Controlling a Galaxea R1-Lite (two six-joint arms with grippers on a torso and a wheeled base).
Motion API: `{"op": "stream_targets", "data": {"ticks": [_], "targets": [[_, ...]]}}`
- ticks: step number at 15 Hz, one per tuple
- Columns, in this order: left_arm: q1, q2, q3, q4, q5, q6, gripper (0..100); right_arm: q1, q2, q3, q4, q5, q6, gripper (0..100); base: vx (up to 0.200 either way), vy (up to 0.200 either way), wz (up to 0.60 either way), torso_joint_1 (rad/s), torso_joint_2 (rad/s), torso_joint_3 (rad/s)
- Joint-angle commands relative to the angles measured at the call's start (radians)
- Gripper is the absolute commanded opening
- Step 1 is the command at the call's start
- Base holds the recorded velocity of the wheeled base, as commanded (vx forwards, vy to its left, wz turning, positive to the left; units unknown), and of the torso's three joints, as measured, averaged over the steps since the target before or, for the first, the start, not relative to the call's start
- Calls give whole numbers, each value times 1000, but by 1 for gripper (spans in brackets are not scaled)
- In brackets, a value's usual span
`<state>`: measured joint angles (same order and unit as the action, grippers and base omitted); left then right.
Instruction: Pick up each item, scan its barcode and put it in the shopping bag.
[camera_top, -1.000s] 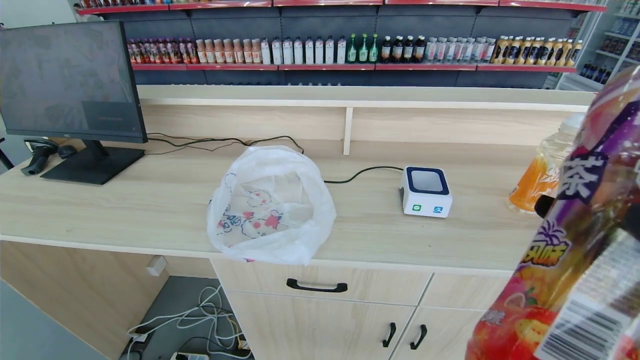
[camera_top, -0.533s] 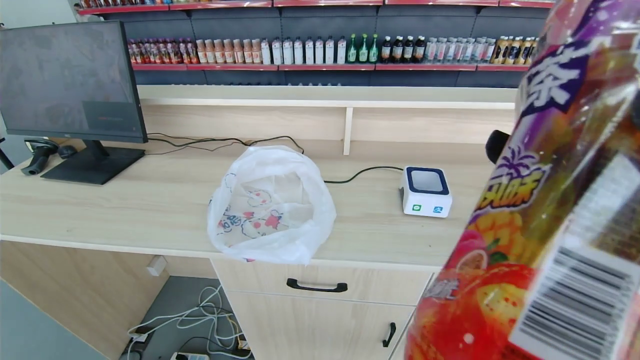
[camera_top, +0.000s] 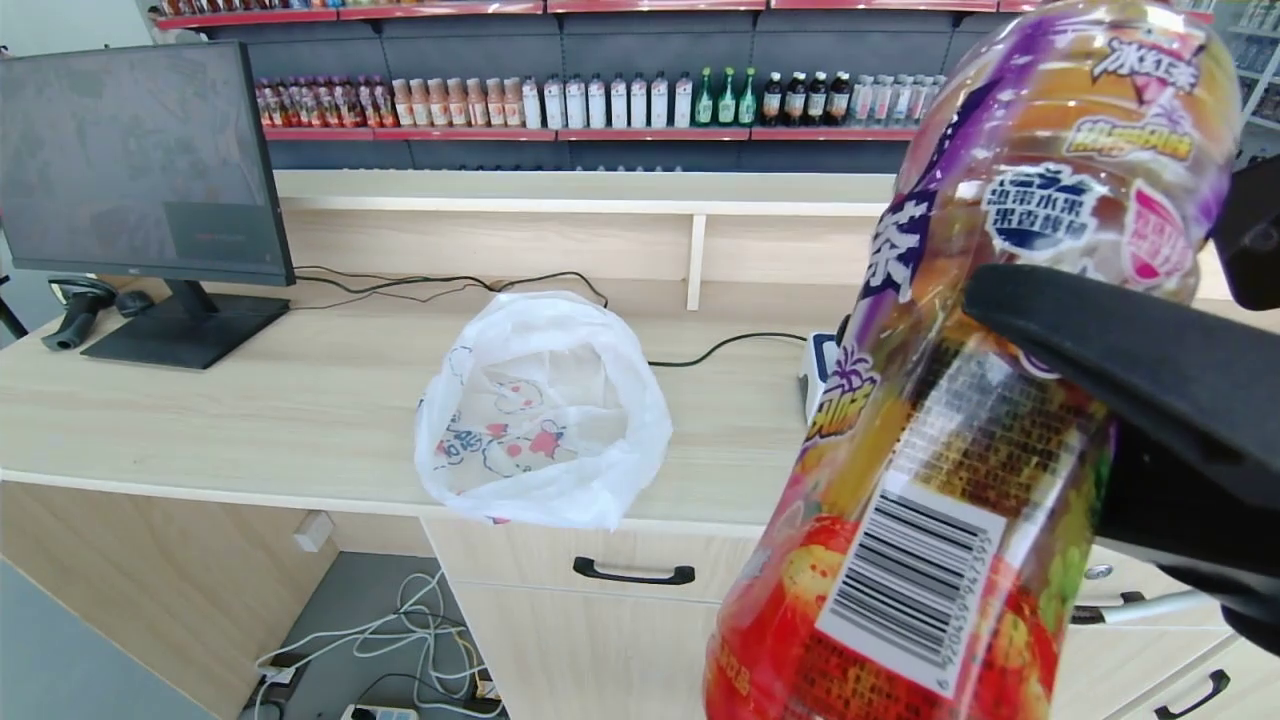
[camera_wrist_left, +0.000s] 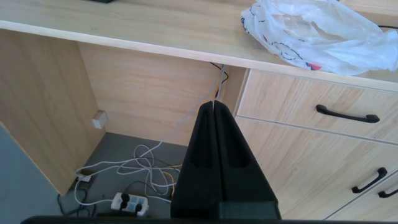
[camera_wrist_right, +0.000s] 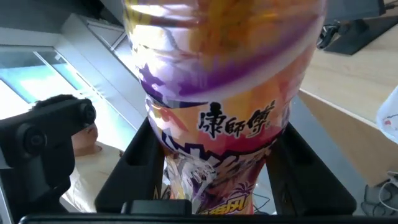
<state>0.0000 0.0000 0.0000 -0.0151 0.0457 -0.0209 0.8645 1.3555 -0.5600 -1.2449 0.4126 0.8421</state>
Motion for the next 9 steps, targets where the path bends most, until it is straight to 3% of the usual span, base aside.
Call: {"op": "stream_targets", "data": {"ticks": [1,4,9], "targets": [[0,2,0,0,0,-1,0,-1,7,-5,-1,0,-2,0,0,0,0,0,0,0],[0,2,0,0,0,-1,0,-1,4,-8,-2,0,-8,0,0,0,0,0,0,0],[0,2,0,1,0,-1,0,-64,1,40,-53,-14,-192,0,0,0,0,0,0,0]]}}
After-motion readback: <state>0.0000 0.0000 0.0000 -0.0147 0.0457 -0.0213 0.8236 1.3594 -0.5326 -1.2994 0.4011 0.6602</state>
